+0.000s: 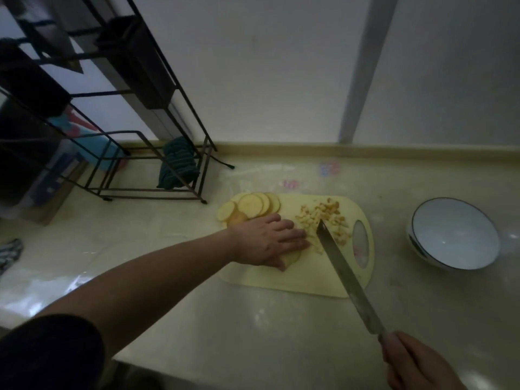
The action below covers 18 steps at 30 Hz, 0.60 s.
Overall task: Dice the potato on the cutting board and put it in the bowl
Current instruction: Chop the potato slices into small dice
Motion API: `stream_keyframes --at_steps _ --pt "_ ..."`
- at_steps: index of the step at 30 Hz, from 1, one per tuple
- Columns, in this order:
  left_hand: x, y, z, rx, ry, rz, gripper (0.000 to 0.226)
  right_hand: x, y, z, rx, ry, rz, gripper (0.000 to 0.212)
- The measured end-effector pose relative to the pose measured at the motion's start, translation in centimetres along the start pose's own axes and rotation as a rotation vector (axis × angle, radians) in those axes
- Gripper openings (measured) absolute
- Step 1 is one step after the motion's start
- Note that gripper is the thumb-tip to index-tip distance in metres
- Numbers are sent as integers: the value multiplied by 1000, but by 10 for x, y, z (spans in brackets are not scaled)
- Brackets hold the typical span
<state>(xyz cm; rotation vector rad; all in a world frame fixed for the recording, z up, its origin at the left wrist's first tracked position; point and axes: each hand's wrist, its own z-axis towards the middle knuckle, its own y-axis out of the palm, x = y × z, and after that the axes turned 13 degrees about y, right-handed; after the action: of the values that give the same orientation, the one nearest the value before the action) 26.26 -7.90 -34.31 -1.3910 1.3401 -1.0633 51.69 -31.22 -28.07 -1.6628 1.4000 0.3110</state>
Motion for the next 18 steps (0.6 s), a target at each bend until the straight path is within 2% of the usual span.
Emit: stream_keyframes --at_steps 2,3,6,9,14,18 --pt "-4 6 1 50 77 8 60 0 7 1 -46 42 19 31" --pt "-5 9 1 75 99 12 58 4 9 3 -68 85 11 18" --pt "-4 17 -2 140 78 19 52 9 16 4 -140 144 -13 20" --pt "11 23 -6 186 -50 1 50 9 26 7 -176 163 24 22" --pt "52 34 -8 284 -478 -102 49 -3 48 15 -197 129 62 35" --pt "77 26 5 279 -765 -298 50 -14 61 21 -187 86 34 39"
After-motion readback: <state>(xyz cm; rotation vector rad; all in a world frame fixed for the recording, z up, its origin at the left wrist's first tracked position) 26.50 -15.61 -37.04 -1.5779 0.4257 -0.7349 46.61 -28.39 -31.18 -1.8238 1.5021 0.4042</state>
